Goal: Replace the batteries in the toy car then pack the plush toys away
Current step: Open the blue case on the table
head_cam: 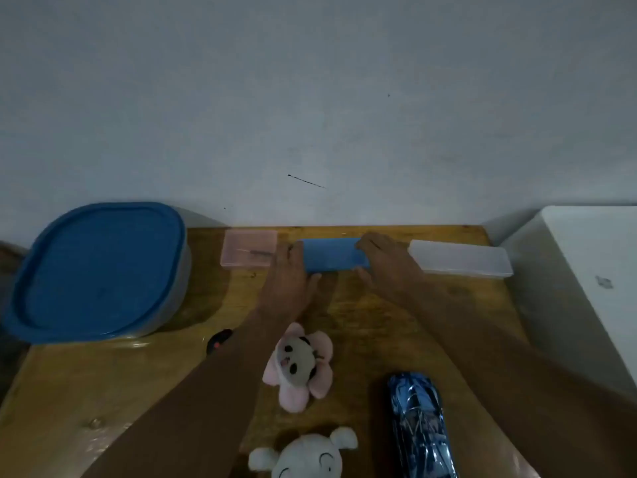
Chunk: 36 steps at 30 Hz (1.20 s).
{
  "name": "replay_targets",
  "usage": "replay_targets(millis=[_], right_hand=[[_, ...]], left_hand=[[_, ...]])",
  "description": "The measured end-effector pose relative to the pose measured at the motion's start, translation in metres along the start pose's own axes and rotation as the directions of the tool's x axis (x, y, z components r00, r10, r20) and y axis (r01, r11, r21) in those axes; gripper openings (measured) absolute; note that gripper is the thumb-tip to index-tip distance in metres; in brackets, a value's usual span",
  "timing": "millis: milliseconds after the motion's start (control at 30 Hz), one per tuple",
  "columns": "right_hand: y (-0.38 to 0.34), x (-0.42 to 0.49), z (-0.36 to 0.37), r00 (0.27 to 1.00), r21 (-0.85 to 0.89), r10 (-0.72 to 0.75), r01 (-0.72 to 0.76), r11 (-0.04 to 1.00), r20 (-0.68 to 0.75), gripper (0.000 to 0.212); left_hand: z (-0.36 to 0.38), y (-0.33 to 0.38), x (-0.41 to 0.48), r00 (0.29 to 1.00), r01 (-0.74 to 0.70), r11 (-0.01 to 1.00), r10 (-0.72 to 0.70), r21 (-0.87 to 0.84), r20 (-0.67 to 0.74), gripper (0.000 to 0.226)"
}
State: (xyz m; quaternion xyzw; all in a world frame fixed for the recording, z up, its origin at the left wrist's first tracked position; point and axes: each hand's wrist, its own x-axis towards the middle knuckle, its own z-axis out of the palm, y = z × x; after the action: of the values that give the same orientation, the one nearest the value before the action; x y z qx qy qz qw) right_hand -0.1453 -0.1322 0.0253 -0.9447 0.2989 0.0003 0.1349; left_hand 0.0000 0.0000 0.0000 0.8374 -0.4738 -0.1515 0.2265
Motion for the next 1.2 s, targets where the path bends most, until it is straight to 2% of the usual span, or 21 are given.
replay_targets(millis=[200,467,667,800,1033,1100,1200], right_hand=[[0.005,0.006,0.017,0.997,-0.065,-0.069,0.067,0.996,-0.02,0.046],[-0.002,0.01,0.02,0.989,-0.389,-0.134,0.101,0.916,-0.059,0.049],[-0.006,0.016,0.016,0.986,-0.481,-0.145,0.164,0.861,0.077,0.052],[-0.011,0.019,0.018,0.976,-0.579,-0.133,0.209,0.788,0.17,0.056],[-0.012,0.025,0.011,0.958,-0.602,-0.158,0.275,0.75,0.24,0.053],[-0.01,0.025,0.009,0.949,-0.562,-0.167,0.295,0.773,0.268,0.047],[-0.008,0.026,-0.004,0.957,-0.449,-0.2,0.277,0.85,0.212,0.041]], left_hand=[[0.016,-0.006,0.005,0.996,0.07,0.996,-0.073,-0.064,-0.05,0.062],[0.021,-0.005,0.009,0.985,0.11,0.985,-0.126,-0.131,-0.117,0.06],[0.021,-0.006,0.01,0.98,0.137,0.983,-0.152,-0.122,-0.129,0.061],[0.022,-0.006,0.011,0.979,0.124,0.985,-0.14,-0.119,-0.146,0.061],[0.022,-0.003,0.011,0.975,0.126,0.979,-0.152,-0.163,-0.159,0.063],[0.021,-0.003,0.012,0.973,0.129,0.969,-0.165,-0.213,-0.163,0.066],[0.019,-0.002,0.012,0.965,0.136,0.944,-0.196,-0.301,-0.177,0.06]])
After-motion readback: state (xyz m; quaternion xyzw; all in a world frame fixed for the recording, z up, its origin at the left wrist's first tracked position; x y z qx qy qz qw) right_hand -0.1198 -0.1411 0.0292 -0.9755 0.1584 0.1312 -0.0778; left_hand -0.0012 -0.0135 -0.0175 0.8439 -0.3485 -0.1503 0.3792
